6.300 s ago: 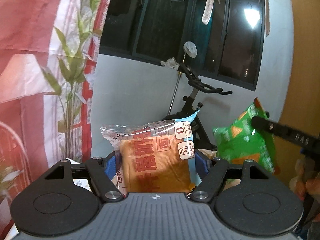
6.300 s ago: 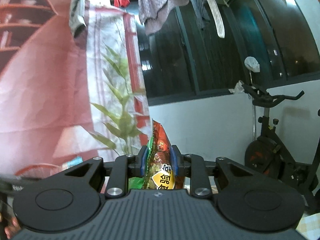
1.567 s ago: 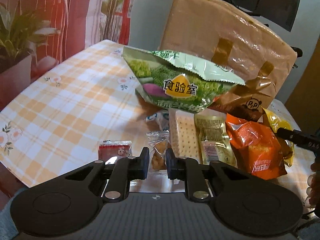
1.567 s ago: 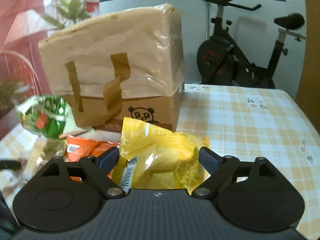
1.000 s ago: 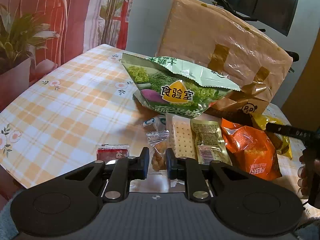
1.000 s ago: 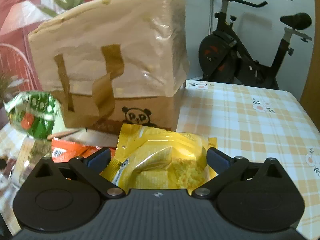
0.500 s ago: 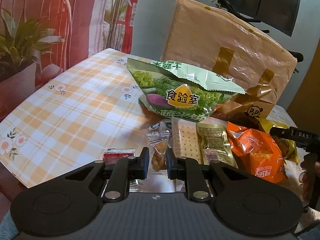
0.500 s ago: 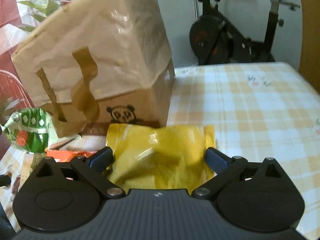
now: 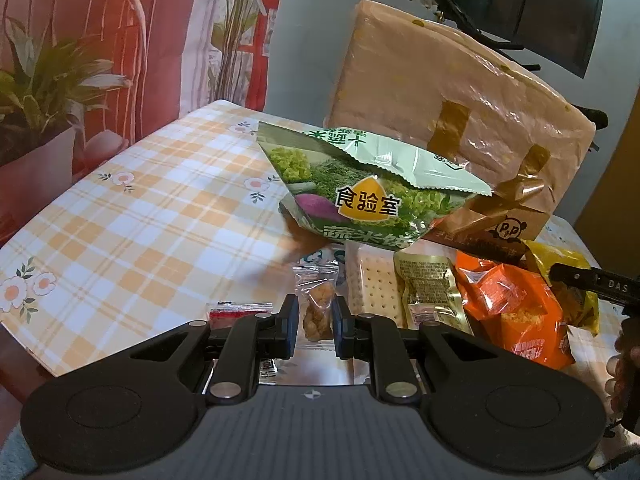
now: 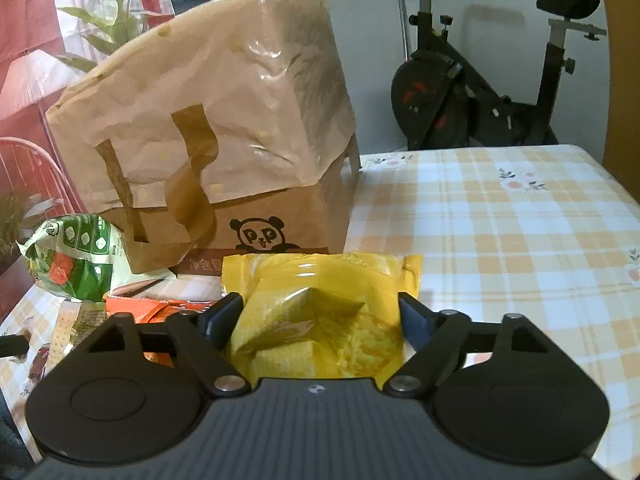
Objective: Organize snacks
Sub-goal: 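Grasp the yellow chip bag with the right tool while the left tool holds the packet, then carry both snacks to the box and open the left tool inside it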
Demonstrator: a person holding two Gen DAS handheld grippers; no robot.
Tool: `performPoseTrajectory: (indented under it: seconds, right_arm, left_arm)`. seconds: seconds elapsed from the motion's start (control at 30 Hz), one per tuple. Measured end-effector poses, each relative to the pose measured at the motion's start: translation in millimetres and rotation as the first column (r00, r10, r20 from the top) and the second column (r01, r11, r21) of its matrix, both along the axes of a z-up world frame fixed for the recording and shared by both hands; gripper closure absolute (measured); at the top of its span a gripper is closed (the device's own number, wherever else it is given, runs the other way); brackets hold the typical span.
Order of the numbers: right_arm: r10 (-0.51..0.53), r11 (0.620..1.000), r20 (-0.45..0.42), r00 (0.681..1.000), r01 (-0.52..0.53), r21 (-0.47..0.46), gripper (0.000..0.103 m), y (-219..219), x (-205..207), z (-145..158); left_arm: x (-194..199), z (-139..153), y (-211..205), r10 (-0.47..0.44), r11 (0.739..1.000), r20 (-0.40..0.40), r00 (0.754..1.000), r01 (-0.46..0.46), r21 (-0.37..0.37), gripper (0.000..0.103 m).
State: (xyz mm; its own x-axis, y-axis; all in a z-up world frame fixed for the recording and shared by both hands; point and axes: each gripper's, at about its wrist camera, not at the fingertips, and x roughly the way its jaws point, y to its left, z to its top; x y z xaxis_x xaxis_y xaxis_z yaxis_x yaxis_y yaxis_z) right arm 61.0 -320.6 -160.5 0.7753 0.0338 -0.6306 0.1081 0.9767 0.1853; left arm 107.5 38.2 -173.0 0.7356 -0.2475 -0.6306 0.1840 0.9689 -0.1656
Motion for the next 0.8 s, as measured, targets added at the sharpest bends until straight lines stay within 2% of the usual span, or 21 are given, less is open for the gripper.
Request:
performPoseTrajectory:
  seconds: [0.4,0.8]
  right_arm:
    - [0.001,1.0,0.045,0.999,0.0,-0.02,0.022,3,-11,15]
    - [0.01,1.0,0.137,0.991,-0.009,-0.007,0.022,5,-27,45]
  left_arm:
    - [-3,8,2,0.012,1.0,0.029,1.0,-0.012,0.005,0.084]
    - [-11,43,5,0.036,0.999,0.13,0.991,-0.04,0.026,0.084]
